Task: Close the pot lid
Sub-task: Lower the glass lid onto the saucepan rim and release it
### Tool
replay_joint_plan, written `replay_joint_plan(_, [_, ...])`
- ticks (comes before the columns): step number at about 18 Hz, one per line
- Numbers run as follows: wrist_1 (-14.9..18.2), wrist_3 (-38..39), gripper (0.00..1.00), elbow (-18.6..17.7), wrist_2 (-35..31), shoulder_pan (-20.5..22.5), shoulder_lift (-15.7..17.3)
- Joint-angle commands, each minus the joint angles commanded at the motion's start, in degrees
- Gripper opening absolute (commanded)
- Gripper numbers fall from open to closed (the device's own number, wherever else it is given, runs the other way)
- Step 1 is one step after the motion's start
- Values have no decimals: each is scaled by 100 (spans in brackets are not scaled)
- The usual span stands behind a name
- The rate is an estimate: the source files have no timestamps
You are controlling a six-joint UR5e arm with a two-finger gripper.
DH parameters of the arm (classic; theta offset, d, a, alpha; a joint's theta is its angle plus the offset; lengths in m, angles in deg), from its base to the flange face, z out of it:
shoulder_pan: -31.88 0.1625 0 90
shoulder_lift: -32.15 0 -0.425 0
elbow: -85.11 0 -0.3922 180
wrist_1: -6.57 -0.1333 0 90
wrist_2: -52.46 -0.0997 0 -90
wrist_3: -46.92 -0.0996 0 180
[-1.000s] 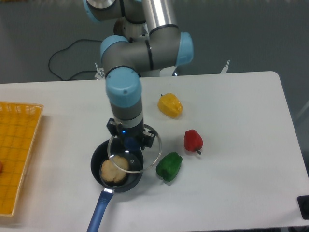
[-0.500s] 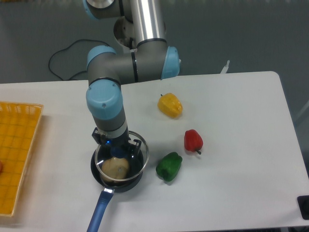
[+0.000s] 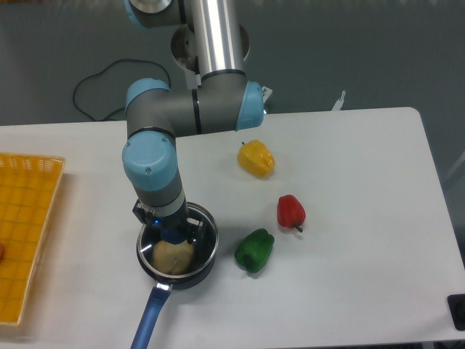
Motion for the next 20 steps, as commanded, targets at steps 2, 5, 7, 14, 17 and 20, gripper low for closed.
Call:
replay_joint_plan(2, [0,35,37,0,0,-9,0])
replay_joint_plan(5, [0,44,37,0,0,-18,0])
replay_joint_plan(7, [0,53,37,0,0,-35,-18])
replay_joint_plan(14, [-9,70,38,0,0,-44,-44])
replay_joint_plan(17, [-9,70,38,0,0,-53,-44])
replay_joint_plan(20, [-9,79,38,0,0,-53,-70])
